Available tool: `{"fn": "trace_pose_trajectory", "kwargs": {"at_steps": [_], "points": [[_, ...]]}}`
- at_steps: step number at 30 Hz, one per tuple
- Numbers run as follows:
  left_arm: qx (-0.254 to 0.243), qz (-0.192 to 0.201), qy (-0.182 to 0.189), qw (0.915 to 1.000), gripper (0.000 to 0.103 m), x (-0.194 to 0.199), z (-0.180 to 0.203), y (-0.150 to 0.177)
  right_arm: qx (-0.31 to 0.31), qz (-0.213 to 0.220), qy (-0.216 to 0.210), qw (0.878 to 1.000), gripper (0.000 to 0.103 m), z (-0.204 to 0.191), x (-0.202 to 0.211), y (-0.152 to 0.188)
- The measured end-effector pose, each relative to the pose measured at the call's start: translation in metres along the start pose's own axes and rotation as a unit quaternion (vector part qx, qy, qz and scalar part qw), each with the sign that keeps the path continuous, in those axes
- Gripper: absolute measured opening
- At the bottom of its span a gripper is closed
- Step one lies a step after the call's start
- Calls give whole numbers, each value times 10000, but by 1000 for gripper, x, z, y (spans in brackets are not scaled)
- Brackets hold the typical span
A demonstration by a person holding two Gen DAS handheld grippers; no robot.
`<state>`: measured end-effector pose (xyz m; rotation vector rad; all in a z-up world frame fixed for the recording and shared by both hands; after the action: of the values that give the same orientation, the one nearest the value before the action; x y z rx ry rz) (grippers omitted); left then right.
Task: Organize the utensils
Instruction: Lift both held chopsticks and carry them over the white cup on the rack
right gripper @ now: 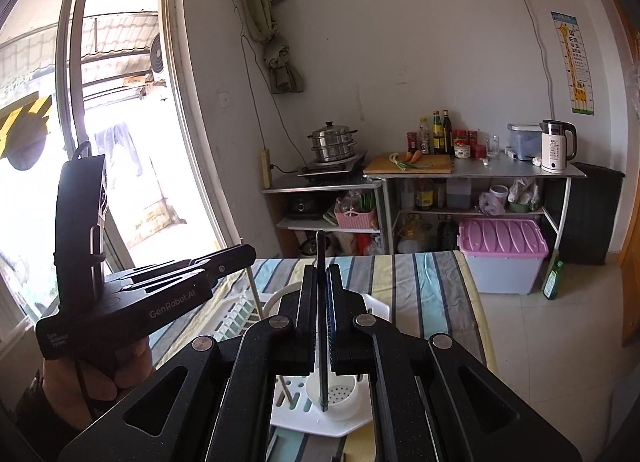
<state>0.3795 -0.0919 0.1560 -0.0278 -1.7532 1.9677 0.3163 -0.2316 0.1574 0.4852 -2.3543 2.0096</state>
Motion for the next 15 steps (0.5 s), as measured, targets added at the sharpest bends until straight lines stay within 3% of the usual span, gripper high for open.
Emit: {"fn": "trace_pose_trajectory", "kwargs": {"at_steps": [15], "points": [[673, -342, 73, 9971, 5, -62, -20, 37, -316, -437, 3, 9985, 4, 25, -52, 36]]}}
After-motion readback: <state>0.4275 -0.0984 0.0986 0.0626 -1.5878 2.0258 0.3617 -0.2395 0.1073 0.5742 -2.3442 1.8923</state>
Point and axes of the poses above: each gripper's, at about its wrist camera, not at the fingertips, and x roughly against the way its jaws point, z to its right, y to its underside, the point moved 5 cm from there along -x, roughly the way its jaws point, and after that the axes turned 10 degrees about z, right-handed, at the moved point
